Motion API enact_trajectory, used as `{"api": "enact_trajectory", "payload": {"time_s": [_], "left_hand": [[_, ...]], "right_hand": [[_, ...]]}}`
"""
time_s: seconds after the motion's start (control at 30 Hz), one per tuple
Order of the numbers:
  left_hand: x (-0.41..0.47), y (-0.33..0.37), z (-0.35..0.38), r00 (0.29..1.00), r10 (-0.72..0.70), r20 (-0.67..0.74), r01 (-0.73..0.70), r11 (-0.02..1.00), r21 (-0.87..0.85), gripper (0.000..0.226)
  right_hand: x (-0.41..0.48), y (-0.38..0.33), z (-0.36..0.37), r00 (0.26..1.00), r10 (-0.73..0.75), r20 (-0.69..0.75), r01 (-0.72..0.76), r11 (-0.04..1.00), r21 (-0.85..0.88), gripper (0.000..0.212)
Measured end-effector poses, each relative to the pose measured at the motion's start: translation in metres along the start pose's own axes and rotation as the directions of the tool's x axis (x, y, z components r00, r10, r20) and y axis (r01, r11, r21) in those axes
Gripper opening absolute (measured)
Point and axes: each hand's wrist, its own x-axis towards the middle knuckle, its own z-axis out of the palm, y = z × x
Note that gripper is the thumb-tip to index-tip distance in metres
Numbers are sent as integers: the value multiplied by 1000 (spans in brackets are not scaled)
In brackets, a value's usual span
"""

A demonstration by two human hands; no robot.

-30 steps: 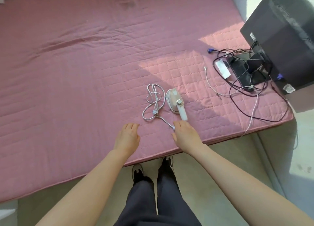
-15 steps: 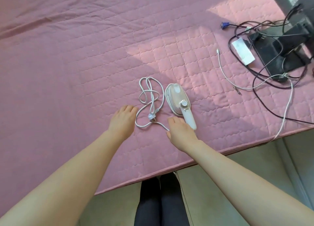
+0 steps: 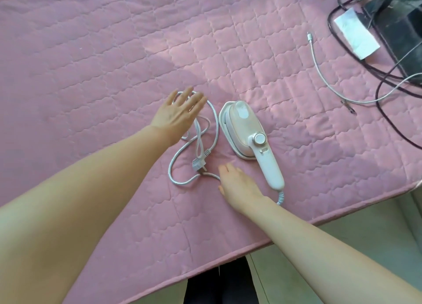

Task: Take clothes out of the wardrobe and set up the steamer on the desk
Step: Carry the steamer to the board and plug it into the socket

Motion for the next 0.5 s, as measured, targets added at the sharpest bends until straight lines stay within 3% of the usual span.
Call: {"api": "enact_trajectory", "payload": {"time_s": [0.2, 0.33, 0.4, 0.5], "left_hand": [[43, -2, 4, 974, 199, 105, -206, 977, 56, 107], [60, 2, 6, 943, 258, 209, -265, 964, 6, 109], [59, 1, 11, 950, 270, 159, -272, 962, -10, 106], [51, -4, 18, 960, 277, 35, -275, 961, -38, 84]], "right_hand": [[14, 6, 14, 998, -13, -66, 15, 999, 33, 34], [14, 6, 15, 996, -19, -84, 23, 999, 45, 28], [13, 5, 15, 997, -16, -81, 19, 999, 38, 24], [10, 5, 19, 996, -1, -89, 5, 999, 48, 22]]}}
